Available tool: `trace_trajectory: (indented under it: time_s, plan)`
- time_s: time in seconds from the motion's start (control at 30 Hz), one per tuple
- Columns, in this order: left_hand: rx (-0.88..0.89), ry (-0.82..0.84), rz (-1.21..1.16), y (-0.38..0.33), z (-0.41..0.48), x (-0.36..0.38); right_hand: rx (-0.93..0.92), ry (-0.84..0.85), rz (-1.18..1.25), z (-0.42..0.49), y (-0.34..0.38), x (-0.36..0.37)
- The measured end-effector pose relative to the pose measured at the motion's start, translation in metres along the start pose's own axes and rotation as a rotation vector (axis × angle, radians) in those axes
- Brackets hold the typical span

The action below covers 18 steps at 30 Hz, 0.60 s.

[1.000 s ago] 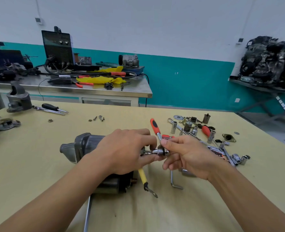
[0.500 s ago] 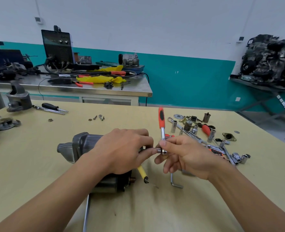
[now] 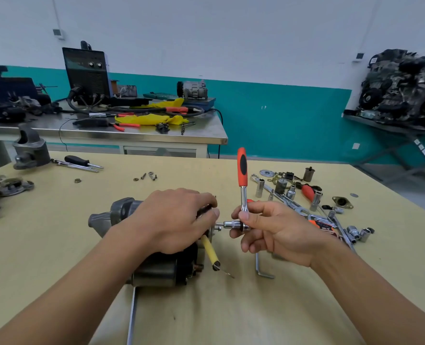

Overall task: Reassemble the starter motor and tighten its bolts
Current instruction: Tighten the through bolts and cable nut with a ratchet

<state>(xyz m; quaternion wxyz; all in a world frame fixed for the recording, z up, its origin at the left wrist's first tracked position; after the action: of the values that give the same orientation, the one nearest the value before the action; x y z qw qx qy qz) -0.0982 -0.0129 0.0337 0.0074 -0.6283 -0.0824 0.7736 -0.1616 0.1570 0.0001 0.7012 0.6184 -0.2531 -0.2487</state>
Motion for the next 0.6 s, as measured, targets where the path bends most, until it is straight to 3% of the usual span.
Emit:
trace_trajectory:
  time_s: [0.13,0.43,0.6]
  plan:
    - [0.059,0.071,0.076,-0.002,-0.008,0.001,0.005,0.009,-0.003,-0.001,0.000,0.001]
    - [0.125,-0.004,0.125,-0.021,-0.019,0.013,0.090,-0.016,-0.040,-0.001,-0.011,0.001]
    - [0.081,-0.070,0.132,-0.026,-0.018,0.012,0.028,0.073,-0.093,-0.003,-0.001,-0.002]
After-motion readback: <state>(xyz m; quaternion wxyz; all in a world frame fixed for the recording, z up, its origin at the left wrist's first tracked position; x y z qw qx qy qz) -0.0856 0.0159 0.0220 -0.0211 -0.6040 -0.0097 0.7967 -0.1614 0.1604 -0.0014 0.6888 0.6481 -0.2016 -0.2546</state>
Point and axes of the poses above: each hand's wrist, its own z-axis towards the middle knuckle, its own x-axis out of the palm, y = z × x, the point moved 5 cm from there along z, towards the middle knuckle, and after that the axes turned 13 degrees about -x, right-handed, at the moved point
